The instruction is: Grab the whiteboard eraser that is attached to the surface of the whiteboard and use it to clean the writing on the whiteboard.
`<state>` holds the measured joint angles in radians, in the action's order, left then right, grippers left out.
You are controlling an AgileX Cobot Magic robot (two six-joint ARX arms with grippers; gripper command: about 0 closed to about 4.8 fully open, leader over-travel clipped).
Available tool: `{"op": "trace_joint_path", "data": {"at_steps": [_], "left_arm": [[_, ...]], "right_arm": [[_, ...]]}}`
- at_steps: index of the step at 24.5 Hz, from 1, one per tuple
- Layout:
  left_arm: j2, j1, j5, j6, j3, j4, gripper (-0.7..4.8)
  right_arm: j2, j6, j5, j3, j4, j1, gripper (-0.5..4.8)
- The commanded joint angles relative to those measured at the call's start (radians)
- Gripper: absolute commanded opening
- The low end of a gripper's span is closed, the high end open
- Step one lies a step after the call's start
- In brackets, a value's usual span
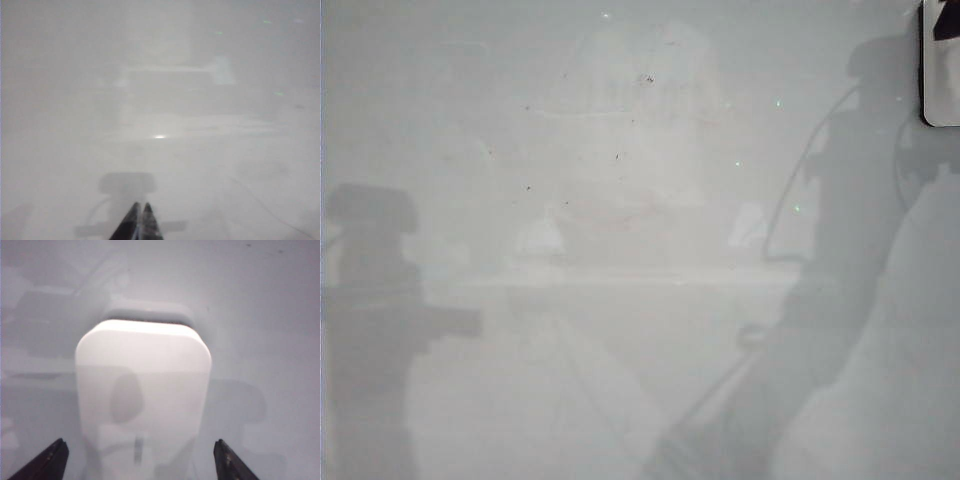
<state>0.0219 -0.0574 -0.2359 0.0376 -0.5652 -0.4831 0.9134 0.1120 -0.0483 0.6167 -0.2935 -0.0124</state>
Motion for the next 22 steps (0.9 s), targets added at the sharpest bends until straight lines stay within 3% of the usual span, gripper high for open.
{"op": "trace_joint_path", "data": {"at_steps": [1, 2, 3, 4, 11, 15, 22], "left_arm": [[0.001, -0.001, 0.117, -0.003, 0.016, 0.029, -0.05], [0.001, -0.001, 0.134, -0.003, 0.027, 0.039, -0.05], [0.001, -0.001, 0.148, -0.003, 0.063, 0.085, -0.05], [0.001, -0.001, 0.146, 0.004, 0.108, 0.141, -0.05], [0.001, -0.001, 0.146, 0.068, 0.344, 0.365, -0.05], [0.001, 0.0, 0.146, 0.068, 0.435, 0.412, -0.05], [0.001, 0.0, 0.145, 0.068, 0.535, 0.422, -0.05]], "right_arm": [[-0.103, -0.004, -0.001, 0.006, 0.157, 0.001, 3.28], [-0.137, -0.004, -0.001, 0.006, 0.191, 0.001, 2.68], [-0.222, -0.005, 0.013, 0.006, 0.261, 0.002, 0.92], [-0.297, -0.01, 0.053, 0.006, 0.31, 0.002, -0.07], [-0.576, -0.185, 0.088, 0.005, 0.467, 0.002, 0.0], [-0.599, -0.217, 0.236, 0.005, 0.502, 0.001, 0.22], [-0.59, -0.237, 0.383, 0.005, 0.566, 0.001, 0.22]]}}
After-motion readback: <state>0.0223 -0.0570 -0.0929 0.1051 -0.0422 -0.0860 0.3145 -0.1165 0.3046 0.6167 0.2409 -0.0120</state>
